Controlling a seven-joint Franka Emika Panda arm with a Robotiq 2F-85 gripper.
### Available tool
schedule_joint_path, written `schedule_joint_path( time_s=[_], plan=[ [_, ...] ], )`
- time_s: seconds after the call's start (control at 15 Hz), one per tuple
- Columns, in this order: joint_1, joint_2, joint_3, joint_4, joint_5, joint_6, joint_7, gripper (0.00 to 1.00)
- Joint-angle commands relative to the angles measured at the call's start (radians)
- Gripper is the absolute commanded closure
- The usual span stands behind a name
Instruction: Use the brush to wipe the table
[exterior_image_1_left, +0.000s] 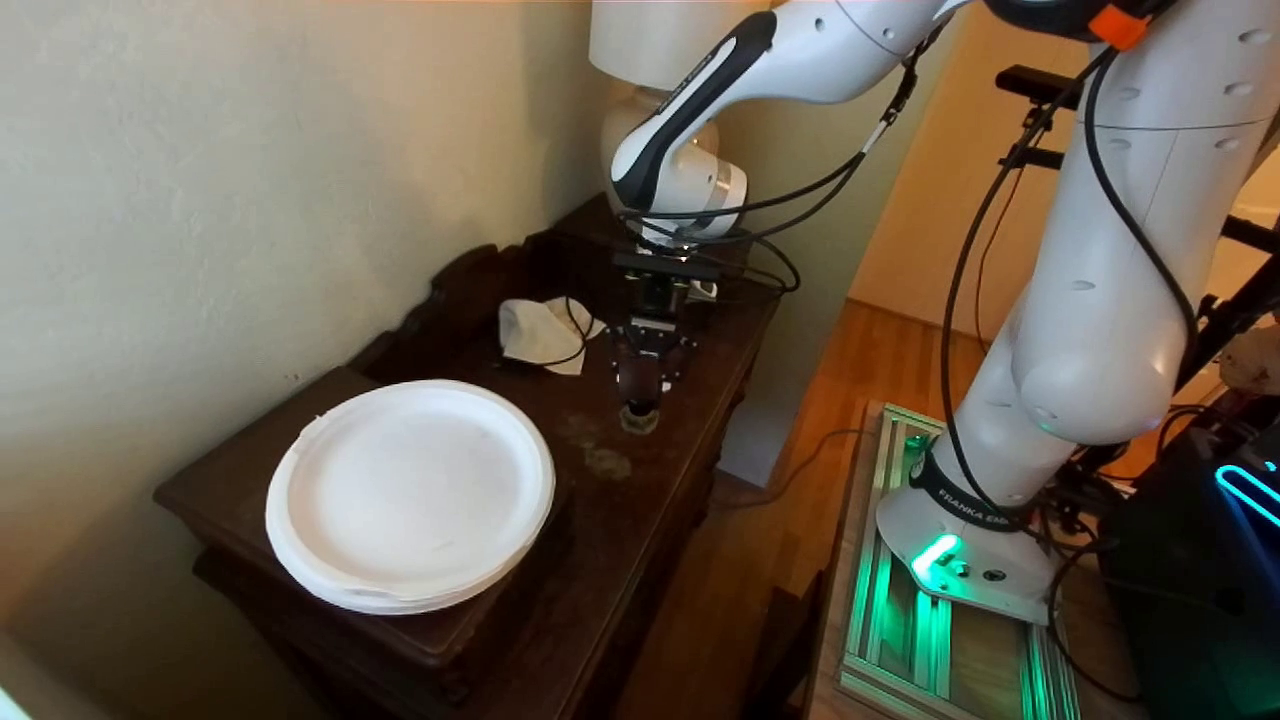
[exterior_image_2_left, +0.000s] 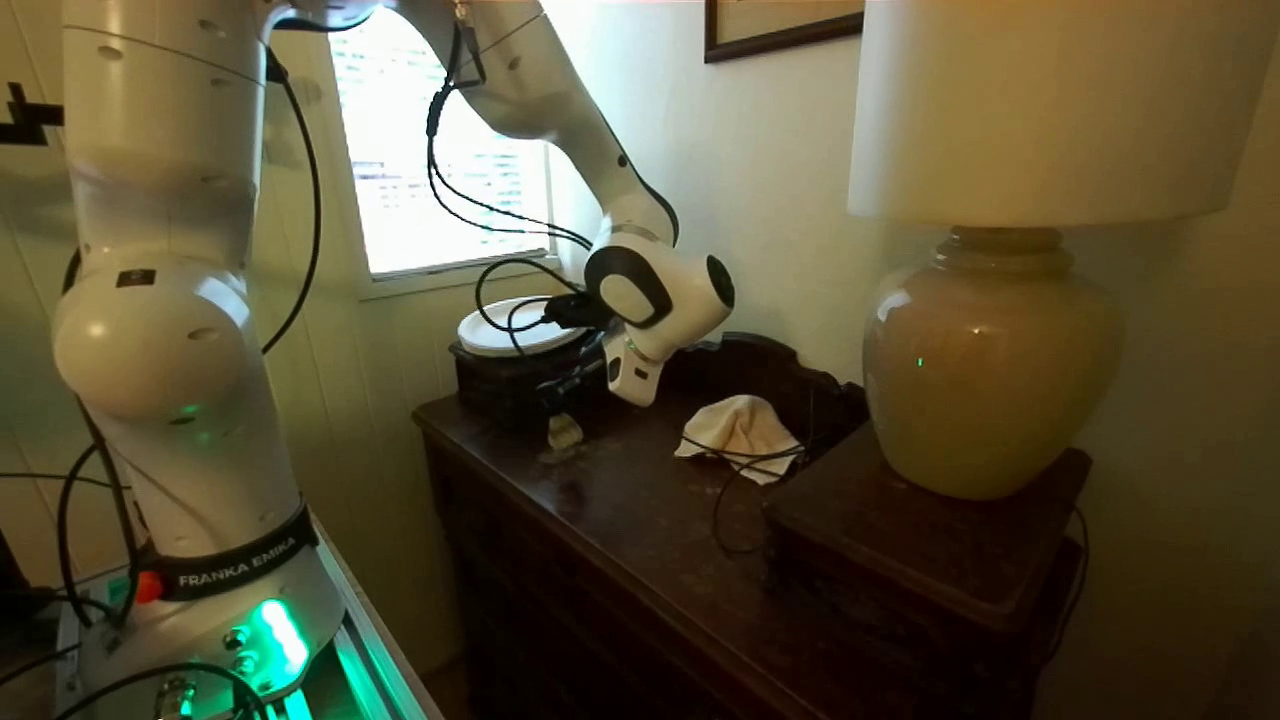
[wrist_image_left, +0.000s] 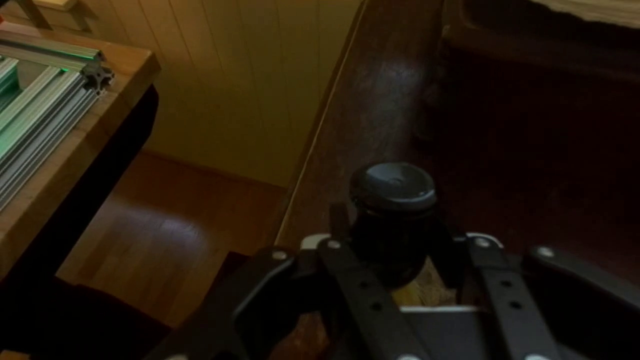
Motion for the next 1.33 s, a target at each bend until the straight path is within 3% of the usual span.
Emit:
schedule_joint_path(
  time_s=[0.0, 0.07, 0.47, 1.27],
  plan=[
    [0.01, 0.001, -0.009, 0.002, 0.0, -0.001, 0.001, 0.59],
    [0.003, 0.006, -0.002, 0.014, 0.022, -0.039, -0.018, 0.84],
    [-0.011, 0.057, 0.006, 0.022, 0.154, -0.233, -0.113, 0.84],
    [0.087, 0.261, 0.067, 0.134, 0.148, -0.221, -0.206, 0.84]
  ],
)
